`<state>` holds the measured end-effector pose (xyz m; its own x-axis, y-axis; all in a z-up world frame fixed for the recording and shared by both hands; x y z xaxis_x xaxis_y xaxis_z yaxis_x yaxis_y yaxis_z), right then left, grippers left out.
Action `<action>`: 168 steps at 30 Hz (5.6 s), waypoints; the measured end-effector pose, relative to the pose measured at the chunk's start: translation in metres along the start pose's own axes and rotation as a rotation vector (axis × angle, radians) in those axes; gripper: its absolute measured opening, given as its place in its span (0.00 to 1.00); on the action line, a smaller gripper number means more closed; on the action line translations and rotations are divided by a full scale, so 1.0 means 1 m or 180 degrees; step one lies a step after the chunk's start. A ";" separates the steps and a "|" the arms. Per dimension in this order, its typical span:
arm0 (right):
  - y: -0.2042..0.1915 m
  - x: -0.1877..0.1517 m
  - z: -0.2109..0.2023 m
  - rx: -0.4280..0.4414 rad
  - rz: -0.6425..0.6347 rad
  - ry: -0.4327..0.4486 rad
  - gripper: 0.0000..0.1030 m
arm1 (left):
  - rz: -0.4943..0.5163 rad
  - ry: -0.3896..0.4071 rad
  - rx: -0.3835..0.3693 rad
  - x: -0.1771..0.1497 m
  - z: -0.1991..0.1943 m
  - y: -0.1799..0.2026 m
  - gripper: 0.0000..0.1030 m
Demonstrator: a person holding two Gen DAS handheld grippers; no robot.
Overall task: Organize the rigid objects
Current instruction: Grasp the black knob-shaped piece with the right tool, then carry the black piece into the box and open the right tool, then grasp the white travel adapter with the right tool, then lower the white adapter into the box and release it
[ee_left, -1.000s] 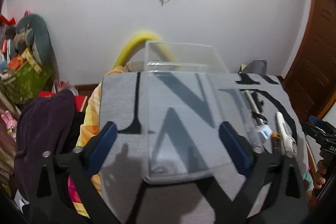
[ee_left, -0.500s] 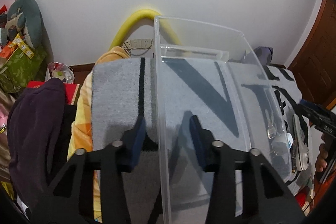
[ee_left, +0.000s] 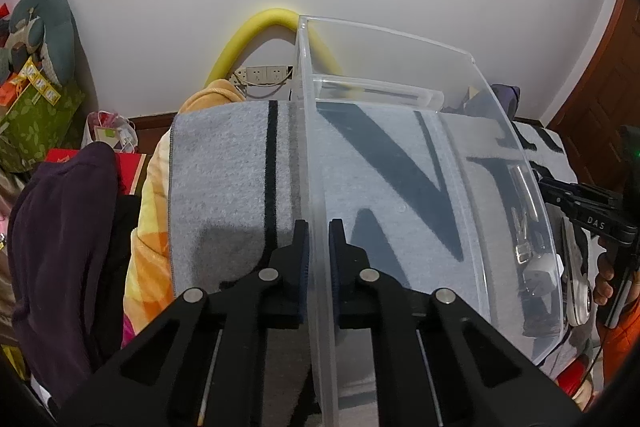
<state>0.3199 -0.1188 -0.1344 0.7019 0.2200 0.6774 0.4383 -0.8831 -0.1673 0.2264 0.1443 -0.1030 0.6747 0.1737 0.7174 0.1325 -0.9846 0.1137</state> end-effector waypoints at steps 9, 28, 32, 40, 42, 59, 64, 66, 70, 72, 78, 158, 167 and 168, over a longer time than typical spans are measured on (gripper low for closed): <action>0.009 -0.004 -0.002 0.0027 0.0011 -0.0076 0.18 | 0.0053 0.0033 -0.0001 0.002 -0.009 0.003 0.08; -0.012 0.022 -0.029 0.0009 -0.0189 0.0138 0.19 | 0.0011 0.0030 -0.0012 0.003 -0.012 0.001 0.06; -0.041 0.050 -0.059 0.0164 -0.0271 0.0410 0.19 | -0.0007 0.0029 -0.0026 0.003 -0.011 0.002 0.06; -0.131 0.078 -0.074 0.0659 -0.0582 0.0543 0.19 | -0.0007 0.0037 -0.0026 0.004 -0.011 0.001 0.06; -0.153 0.072 -0.062 0.0727 -0.0709 0.0451 0.19 | 0.0003 0.0041 -0.0025 0.004 -0.011 0.002 0.06; -0.208 0.006 0.016 0.0560 -0.1286 -0.0263 0.20 | -0.0027 0.0058 -0.0067 0.003 -0.009 0.000 0.06; -0.205 0.006 0.006 0.0530 -0.1275 -0.0203 0.39 | -0.0038 0.0045 -0.0064 0.003 -0.009 0.001 0.06; -0.203 0.013 0.000 0.0516 -0.1258 -0.0098 0.47 | -0.0039 0.0042 -0.0061 0.003 -0.009 0.000 0.06; -0.190 0.029 -0.026 0.0505 -0.1198 0.0102 0.47 | -0.0039 0.0031 -0.0052 0.004 -0.009 0.000 0.06; -0.183 0.038 -0.039 0.0506 -0.1174 0.0199 0.47 | -0.0040 0.0029 -0.0050 0.003 -0.009 0.001 0.06; -0.153 0.059 -0.081 0.0385 -0.1092 0.0525 0.60 | -0.0038 0.0029 -0.0050 0.003 -0.009 0.000 0.06; -0.177 0.036 0.014 0.0404 -0.1049 -0.0133 0.40 | 0.0014 0.0064 -0.0034 0.001 -0.010 0.003 0.06; -0.158 0.059 -0.053 0.0257 -0.1231 0.0384 0.51 | 0.0023 0.0060 -0.0026 0.001 -0.011 0.003 0.06; -0.155 0.060 -0.065 0.0262 -0.1237 0.0476 0.56 | 0.0024 0.0060 -0.0024 0.001 -0.011 0.003 0.06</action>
<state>0.2575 0.0043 -0.0209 0.3892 0.4621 0.7969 0.7018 -0.7091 0.0685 0.2192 0.1409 -0.0941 0.6620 0.1658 0.7310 0.1218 -0.9861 0.1133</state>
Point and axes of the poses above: each gripper's, at about its wrist camera, not at the fingertips, and z roughly the way its jaws point, y to its right, x to its top, the point moved 9 cm from there along z, roughly the way its jaws point, and after that the axes turned 10 degrees about y, right-handed, at the moved point
